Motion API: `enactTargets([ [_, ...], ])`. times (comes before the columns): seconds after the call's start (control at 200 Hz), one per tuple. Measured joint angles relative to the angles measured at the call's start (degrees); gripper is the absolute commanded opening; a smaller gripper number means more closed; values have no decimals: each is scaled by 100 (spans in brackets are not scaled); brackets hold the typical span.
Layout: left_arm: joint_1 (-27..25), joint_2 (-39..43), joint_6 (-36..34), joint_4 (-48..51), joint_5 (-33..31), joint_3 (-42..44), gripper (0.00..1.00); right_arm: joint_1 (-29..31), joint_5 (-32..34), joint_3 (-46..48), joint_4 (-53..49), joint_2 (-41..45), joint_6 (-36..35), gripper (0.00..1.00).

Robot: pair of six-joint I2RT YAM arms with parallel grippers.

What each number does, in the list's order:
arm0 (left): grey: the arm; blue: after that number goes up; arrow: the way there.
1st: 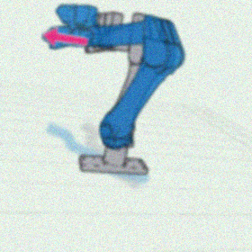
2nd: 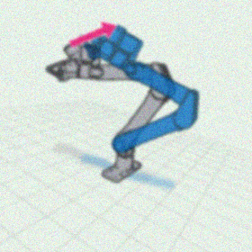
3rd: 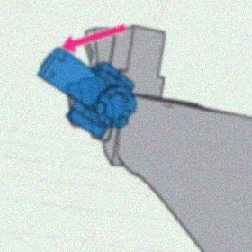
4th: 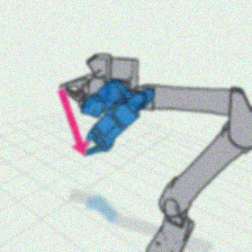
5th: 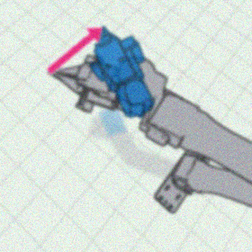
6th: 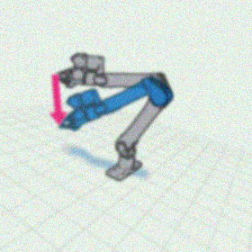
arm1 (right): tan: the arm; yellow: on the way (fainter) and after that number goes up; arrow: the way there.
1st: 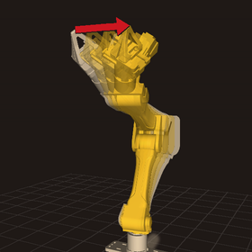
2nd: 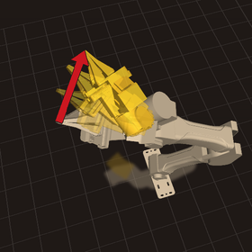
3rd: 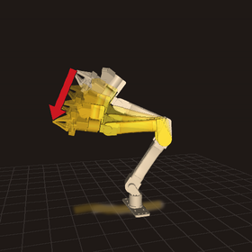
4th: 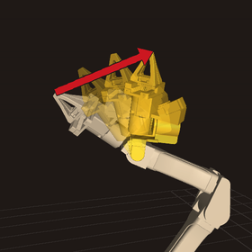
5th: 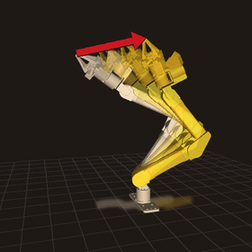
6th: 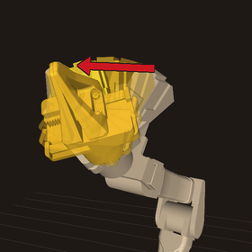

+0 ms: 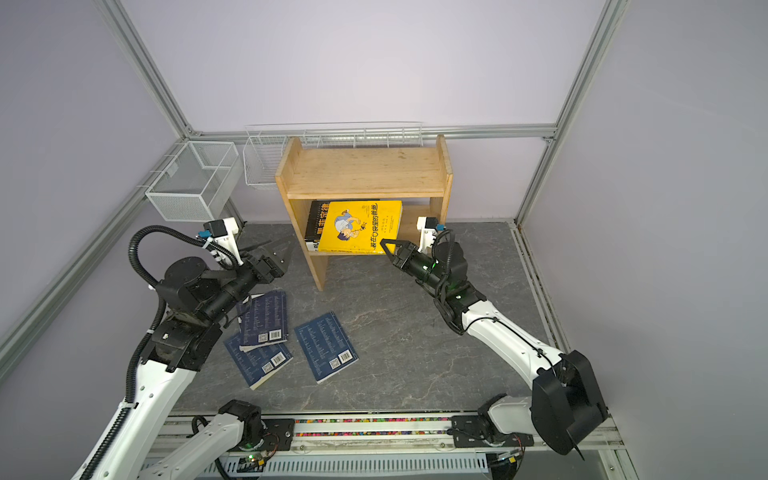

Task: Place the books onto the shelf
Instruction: 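Lower the yellow book flat onto the black book on the lower shelf, then push the yellow book deeper onto the lower shelf with both grippers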

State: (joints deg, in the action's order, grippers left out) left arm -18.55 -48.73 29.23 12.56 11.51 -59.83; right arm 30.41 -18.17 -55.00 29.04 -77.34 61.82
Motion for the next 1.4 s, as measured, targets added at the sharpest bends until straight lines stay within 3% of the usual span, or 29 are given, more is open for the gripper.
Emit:
enactTargets([
  [0.655,238,-293,-304,42,-415,260,97,-107,-595,-1746,-439,-1550,181,13],
  [1.4,479,-1517,-343,-1019,249,295,99,-107,-717,-2236,-778,-2006,68,12],
])
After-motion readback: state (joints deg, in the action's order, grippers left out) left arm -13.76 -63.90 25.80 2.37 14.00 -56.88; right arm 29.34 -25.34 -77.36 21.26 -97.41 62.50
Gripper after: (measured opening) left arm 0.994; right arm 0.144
